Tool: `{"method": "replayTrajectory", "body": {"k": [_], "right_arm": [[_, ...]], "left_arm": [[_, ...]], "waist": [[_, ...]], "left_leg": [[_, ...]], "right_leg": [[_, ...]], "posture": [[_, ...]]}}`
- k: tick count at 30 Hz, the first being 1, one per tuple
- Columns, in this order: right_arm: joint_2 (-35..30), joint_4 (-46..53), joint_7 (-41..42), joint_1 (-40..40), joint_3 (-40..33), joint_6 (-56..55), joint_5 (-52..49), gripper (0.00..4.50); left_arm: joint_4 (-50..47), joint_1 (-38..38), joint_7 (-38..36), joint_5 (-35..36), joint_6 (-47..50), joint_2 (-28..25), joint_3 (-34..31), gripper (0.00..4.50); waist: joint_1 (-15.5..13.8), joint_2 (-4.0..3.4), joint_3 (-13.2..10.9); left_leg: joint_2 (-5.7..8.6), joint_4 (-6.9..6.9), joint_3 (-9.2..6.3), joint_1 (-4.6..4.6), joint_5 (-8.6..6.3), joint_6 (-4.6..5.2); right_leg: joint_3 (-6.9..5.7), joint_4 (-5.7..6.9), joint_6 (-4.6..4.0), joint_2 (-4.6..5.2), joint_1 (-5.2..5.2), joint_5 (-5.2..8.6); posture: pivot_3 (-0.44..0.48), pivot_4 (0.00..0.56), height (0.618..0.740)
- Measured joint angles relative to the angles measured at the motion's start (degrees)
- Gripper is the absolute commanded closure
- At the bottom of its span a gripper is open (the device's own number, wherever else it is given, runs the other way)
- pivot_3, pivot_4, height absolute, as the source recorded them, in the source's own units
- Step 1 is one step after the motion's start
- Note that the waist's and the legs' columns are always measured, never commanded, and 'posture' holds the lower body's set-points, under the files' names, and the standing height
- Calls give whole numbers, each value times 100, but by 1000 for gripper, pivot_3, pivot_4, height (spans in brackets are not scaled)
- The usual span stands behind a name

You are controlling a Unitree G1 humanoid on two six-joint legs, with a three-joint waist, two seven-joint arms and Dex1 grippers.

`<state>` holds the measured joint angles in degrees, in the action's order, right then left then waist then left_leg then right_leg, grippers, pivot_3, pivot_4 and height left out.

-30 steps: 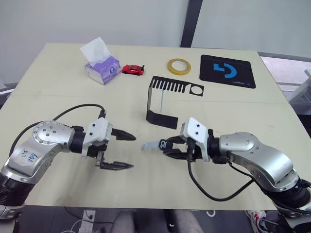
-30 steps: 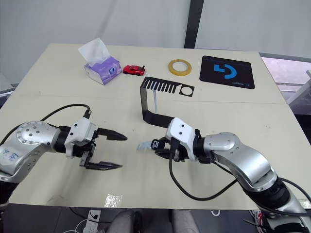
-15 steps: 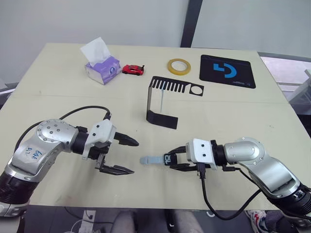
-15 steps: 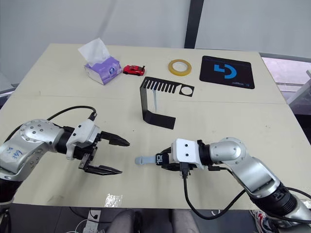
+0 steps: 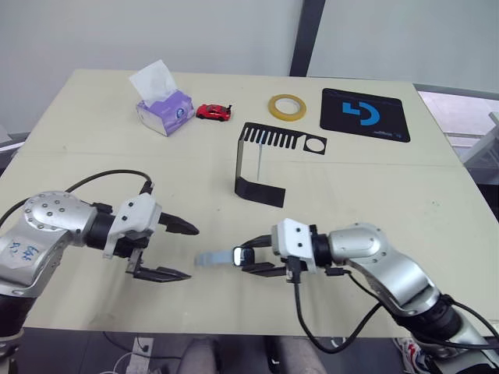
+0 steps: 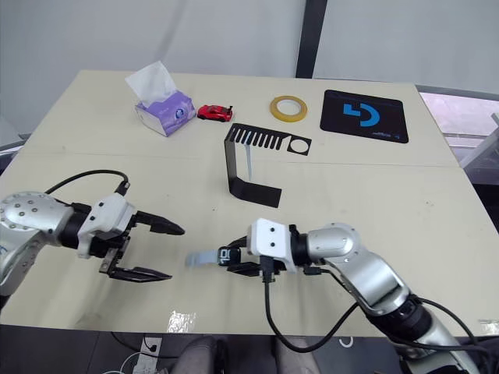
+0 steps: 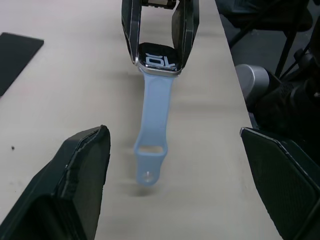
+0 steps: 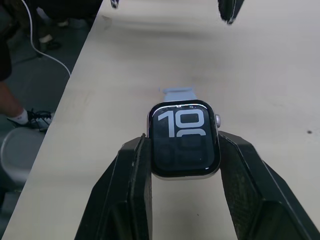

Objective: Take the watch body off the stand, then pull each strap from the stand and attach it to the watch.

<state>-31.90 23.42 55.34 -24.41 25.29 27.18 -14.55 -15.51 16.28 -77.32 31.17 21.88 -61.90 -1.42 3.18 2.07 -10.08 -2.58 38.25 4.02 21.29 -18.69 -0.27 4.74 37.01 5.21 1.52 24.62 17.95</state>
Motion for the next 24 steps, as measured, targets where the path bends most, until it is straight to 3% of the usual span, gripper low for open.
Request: {"method": "replayTrajectory", "body": {"k": [15, 21, 24], "right_arm": [[-141, -436, -19, -52, 475, 527, 663, 2972], [-207, -338, 15, -40, 386, 654, 653, 100], [-514, -90, 94, 58, 194, 776, 557, 34]], "left_arm": [[57, -236, -298, -345, -423, -81, -51, 95], [80, -234, -308, -370, -518, 38, -30, 0], [90, -233, -307, -374, -534, 84, -11, 0]], "waist": [[2, -1, 0], [-3, 0, 0], [-8, 0, 0]], "left_leg": [[-2, 0, -1, -2, 0, 0], [-2, 1, -1, -1, 0, 0], [-2, 0, -3, 0, 0, 1]], "right_leg": [[-3, 3, -1, -5, 0, 0], [-3, 3, -1, -3, 0, 0], [-4, 2, -1, -3, 0, 0]], "posture": [[0, 150, 738], [0, 150, 738], [0, 150, 738]]}}
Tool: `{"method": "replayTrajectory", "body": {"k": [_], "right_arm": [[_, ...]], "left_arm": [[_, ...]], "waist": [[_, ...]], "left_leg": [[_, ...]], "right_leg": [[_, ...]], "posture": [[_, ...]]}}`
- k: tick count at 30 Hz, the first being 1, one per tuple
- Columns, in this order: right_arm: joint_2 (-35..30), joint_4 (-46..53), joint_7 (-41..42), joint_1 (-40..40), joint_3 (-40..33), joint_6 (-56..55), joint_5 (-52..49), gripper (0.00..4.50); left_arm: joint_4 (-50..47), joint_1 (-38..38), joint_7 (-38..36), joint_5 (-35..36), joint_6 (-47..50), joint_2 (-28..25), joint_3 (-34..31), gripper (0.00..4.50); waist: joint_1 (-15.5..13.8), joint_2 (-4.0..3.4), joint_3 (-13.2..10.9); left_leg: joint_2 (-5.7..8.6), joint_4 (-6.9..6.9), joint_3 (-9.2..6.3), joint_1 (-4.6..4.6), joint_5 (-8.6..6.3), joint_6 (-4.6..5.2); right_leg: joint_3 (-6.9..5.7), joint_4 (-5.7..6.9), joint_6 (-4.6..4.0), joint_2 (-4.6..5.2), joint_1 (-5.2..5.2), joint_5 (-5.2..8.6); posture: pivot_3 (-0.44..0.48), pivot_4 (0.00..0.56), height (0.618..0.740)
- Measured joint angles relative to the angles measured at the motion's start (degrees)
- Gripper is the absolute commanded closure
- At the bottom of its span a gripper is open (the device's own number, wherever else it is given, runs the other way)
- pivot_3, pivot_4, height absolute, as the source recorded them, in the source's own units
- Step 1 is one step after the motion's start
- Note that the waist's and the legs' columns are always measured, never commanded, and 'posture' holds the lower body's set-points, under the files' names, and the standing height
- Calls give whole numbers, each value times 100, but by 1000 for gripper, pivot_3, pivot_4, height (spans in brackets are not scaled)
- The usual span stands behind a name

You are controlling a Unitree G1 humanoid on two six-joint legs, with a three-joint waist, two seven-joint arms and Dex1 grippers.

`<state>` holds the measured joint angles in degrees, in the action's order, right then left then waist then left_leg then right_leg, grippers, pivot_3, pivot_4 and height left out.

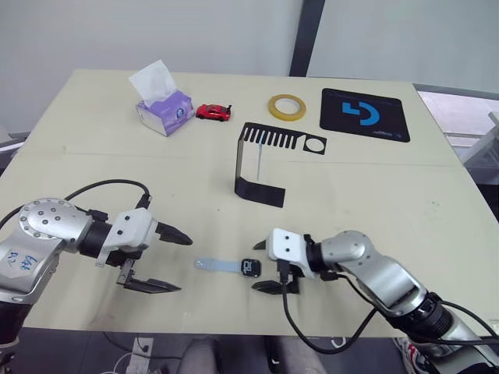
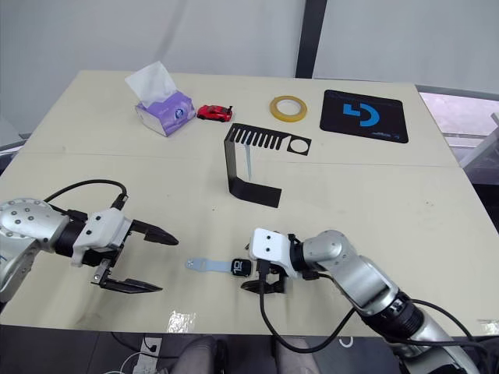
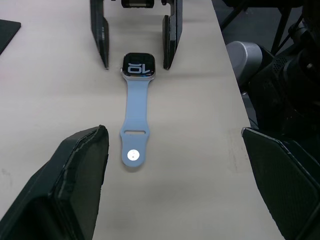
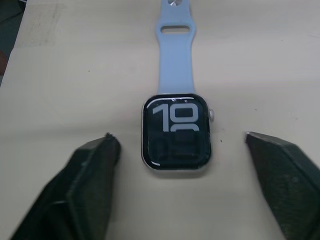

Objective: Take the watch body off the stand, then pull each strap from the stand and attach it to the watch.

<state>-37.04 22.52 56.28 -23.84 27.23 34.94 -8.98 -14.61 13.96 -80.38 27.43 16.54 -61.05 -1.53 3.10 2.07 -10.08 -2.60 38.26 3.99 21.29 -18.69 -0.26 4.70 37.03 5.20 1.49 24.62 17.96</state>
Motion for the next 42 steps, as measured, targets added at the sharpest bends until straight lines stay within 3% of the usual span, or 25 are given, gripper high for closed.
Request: {"method": "replayTrajectory", "body": {"k": [5, 13, 19, 26, 35, 42], "right_arm": [[-300, 587, 38, 387, -659, 146, -359, 34], [-411, 1586, -359, 1896, -3272, 445, -1674, 34], [-75, 2038, -885, 2844, -4850, 570, -2658, 34], [-22, 2191, -1376, 3456, -5878, 565, -3335, 34], [-113, 2171, -1611, 3300, -5729, 481, -3511, 34], [-195, 1659, -1768, 1957, -4206, 440, -3088, 34]], "left_arm": [[13, 4, 76, -15, -13, 188, 12, 0], [9, -253, 1053, 286, 547, 906, -465, 0], [-363, -592, 2670, 802, 1407, 1790, -1241, 0], [-965, -1144, 3855, 1163, 1949, 2225, -1941, 0], [-1263, -1088, 3989, 1218, 1905, 2272, -1932, 0], [-1493, -505, 3838, 1523, 2010, 2207, -1522, 0]], "waist": [[-2, -1, 0], [-46, 4, 3], [-42, 5, 3], [-46, 9, 6], [-48, 9, 6], [21, 9, 6]], "left_leg": [[-1, -2, -1, -1, 0, 0], [-1, 0, -4, -7, -1, 1], [-2, -3, -6, -9, -2, 0], [-2, -3, -7, -12, -2, -3], [4, -3, -4, -15, -1, -4], [3, 0, -2, -14, 1, -8]], "right_leg": [[0, 3, 0, -2, 0, 0], [2, -1, 4, 0, -13, -2], [6, 2, 5, 1, -15, -3], [7, 4, 6, 0, -17, -3], [11, 0, 6, 0, -20, -3], [15, 3, 5, -5, -16, -3]], "posture": [[0, 150, 738], [0, 150, 738], [0, 150, 738], [0, 150, 738], [0, 150, 738], [0, 150, 738]]}}
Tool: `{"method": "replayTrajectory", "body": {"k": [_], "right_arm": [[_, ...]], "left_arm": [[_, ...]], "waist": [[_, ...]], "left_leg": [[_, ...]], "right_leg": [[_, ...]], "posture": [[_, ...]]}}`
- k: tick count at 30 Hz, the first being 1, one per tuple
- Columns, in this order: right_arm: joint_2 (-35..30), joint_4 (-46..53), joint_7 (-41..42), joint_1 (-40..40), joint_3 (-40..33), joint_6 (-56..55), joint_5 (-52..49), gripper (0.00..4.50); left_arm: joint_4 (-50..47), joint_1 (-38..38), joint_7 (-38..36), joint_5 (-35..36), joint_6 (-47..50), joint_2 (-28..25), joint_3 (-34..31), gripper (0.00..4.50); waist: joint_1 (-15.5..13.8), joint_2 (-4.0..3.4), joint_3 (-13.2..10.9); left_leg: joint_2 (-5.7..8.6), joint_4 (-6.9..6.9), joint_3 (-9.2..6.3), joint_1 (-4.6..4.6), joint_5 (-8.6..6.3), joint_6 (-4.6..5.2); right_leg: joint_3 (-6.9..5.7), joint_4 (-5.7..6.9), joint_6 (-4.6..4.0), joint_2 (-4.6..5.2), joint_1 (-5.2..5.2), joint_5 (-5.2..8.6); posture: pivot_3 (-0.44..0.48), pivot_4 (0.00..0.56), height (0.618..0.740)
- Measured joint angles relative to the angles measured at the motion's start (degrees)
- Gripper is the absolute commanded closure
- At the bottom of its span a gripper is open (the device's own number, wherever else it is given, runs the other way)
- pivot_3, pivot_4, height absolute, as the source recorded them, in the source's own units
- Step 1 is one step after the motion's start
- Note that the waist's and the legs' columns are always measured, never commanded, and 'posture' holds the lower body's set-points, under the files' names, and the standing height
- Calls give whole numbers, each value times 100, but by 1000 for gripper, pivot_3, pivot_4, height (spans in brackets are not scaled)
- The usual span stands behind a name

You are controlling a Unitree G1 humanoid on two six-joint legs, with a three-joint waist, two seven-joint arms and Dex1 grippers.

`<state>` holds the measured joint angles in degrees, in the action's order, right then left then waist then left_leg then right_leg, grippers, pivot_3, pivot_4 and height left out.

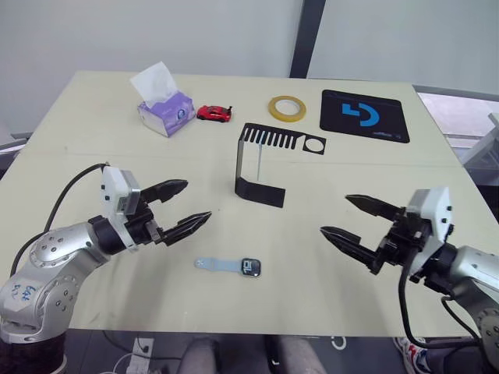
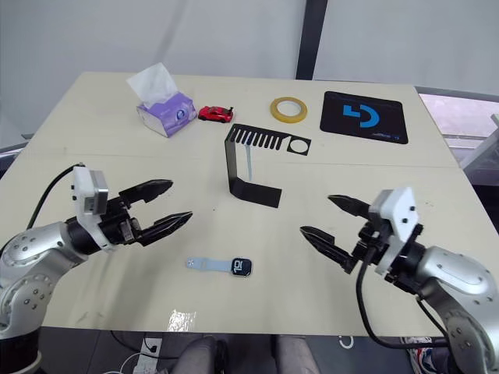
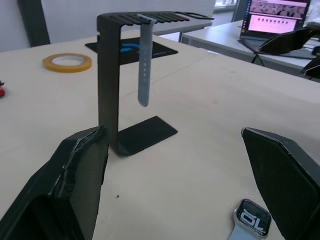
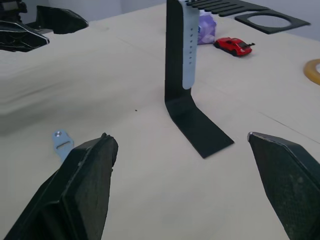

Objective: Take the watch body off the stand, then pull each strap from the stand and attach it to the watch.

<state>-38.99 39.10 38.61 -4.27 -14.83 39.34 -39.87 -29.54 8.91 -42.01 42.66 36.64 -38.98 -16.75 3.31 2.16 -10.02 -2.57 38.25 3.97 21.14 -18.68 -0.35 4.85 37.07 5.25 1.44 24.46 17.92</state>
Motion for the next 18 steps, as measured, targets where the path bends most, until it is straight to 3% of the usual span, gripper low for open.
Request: {"method": "replayTrajectory", "body": {"k": [4, 5, 8, 13, 14, 18], "right_arm": [[426, -995, -394, -1151, 1177, 69, 689, 34], [571, -1269, -433, -1340, 1346, 61, 799, 271], [870, -1974, -405, -1795, 1877, -221, 1192, 1366], [1315, -3217, -307, -2264, 2286, -851, 1814, 4135], [1388, -3445, -298, -2346, 2334, -954, 1900, 4476], [1609, -4164, -260, -2568, 2374, -1370, 2215, 4476]], "left_arm": [[93, 447, -302, -14, -14, -82, 407, 0], [151, 566, -324, -55, -28, -78, 508, 0], [356, 1012, -260, -125, -23, -7, 721, 0], [376, 1206, -114, -165, 41, 18, 843, 0], [374, 1205, -91, -169, 62, 22, 864, 0], [335, 1205, 50, -185, 119, 70, 915, 0]], "waist": [[-8, 0, 0], [-14, -1, 0], [-34, -2, -1], [-2, -2, -1], [4, -2, -1], [-1, -3, -2]], "left_leg": [[3, -1, 0, -2, 3, -6], [2, -1, -1, 0, 4, -7], [3, 2, -2, 12, 5, -9], [2, 3, 4, 10, 6, -11], [0, 3, 4, 9, 9, -16], [-2, 3, 0, 7, 9, -16]], "right_leg": [[1, 6, -1, -1, 5, 0], [0, 5, -1, -2, 5, 0], [-4, -2, 0, 3, 10, 0], [-2, -1, 5, 6, 10, -3], [-2, 2, 5, 4, 11, -3], [-5, 8, 4, 2, 11, -3]], "posture": [[0, 150, 738], [0, 150, 738], [0, 150, 738], [0, 150, 738], [0, 150, 738], [0, 150, 738]]}}
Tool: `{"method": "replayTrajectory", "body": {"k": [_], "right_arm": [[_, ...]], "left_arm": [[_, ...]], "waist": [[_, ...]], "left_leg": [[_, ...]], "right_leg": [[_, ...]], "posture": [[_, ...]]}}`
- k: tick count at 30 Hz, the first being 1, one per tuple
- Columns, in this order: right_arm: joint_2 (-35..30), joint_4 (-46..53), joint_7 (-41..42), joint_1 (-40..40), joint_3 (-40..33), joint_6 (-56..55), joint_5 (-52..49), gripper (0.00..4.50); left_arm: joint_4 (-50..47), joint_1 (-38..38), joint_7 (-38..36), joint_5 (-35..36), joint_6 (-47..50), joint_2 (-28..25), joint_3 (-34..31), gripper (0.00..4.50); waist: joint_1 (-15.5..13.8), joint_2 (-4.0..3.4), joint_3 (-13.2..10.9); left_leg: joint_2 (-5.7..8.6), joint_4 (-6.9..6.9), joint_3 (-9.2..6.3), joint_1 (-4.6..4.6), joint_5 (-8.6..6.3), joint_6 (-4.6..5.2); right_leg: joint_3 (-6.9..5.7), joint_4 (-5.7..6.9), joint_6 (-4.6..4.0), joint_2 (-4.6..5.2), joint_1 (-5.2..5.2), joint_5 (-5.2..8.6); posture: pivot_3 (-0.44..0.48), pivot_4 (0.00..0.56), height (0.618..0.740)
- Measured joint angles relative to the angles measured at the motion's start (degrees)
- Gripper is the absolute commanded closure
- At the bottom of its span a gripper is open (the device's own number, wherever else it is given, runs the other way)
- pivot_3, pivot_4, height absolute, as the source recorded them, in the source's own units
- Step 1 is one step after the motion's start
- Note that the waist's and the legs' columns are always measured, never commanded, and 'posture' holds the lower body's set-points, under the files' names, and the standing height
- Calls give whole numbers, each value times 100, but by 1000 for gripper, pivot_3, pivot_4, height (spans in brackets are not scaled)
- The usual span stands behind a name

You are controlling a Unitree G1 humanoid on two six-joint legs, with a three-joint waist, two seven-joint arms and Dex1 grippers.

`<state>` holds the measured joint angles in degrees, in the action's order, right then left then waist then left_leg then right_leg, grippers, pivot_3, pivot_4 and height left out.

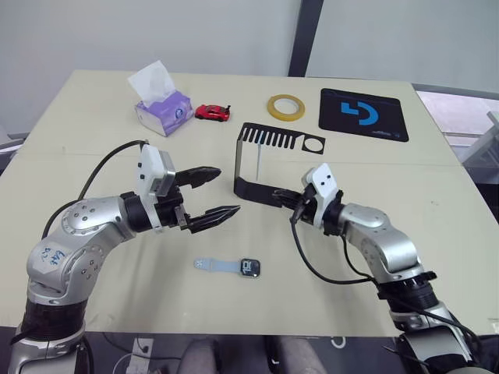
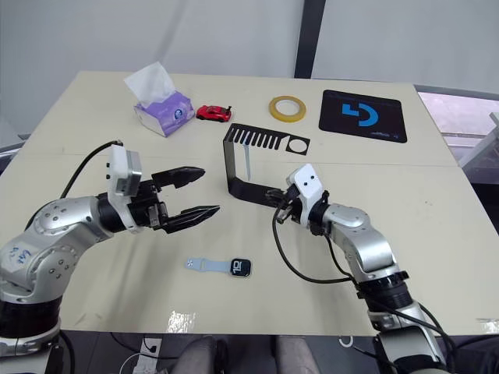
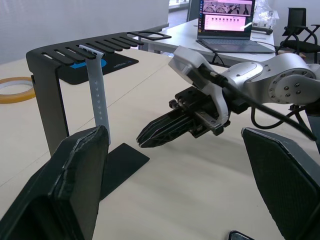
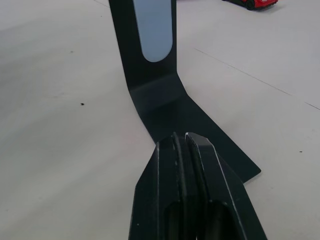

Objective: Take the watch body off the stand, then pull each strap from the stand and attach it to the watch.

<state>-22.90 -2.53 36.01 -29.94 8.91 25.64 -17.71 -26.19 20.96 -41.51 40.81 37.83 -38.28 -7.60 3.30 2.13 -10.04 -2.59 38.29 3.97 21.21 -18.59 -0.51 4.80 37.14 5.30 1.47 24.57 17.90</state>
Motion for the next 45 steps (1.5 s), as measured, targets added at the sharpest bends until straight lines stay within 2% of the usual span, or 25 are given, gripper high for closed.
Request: {"method": "replayTrajectory", "body": {"k": [11, 23, 30, 36, 44, 45], "right_arm": [[452, -1559, 77, -472, 56, -875, 694, 4476], [564, -1811, 85, -581, 52, -929, 867, 4476], [586, -1776, 81, -583, 11, -793, 873, 4476], [587, -1554, 68, -471, -18, -645, 880, 4476], [598, -1187, 19, -281, -7, -430, 912, 4476], [597, -1166, 12, -280, -4, -409, 936, 4498]], "left_arm": [[-102, 7, 546, -214, 103, 242, 276, 0], [-297, 9, 1033, -317, 343, 480, 466, 0], [-491, 21, 1753, -544, 572, 925, 690, 0], [-429, 153, 2865, -1548, 546, 1774, 1288, 0], [-445, 2, 3488, -2243, 528, 2474, 1901, 0], [-447, 5, 3551, -2353, 508, 2525, 1940, 251]], "waist": [[17, 0, 0], [16, 0, 0], [6, 2, 2], [-15, 5, 4], [-8, 5, 4], [-9, 5, 4]], "left_leg": [[2, 1, 2, -1, 14, -25], [1, 1, 0, -6, 15, -27], [3, 3, -1, -10, 13, -24], [5, 2, -2, -8, 14, -25], [5, 2, 0, -13, 11, -20], [6, 1, 0, -13, 8, -15]], "right_leg": [[3, 30, 0, 1, 1, 0], [2, 33, 0, 2, -2, 0], [2, 31, 0, 2, -5, 0], [2, 31, 1, 3, -7, 0], [7, 25, 0, 1, -5, 0], [7, 24, 0, 0, -5, 0]], "posture": [[0, 150, 738], [0, 150, 738], [0, 150, 738], [0, 150, 738], [0, 150, 738], [0, 150, 738]]}}
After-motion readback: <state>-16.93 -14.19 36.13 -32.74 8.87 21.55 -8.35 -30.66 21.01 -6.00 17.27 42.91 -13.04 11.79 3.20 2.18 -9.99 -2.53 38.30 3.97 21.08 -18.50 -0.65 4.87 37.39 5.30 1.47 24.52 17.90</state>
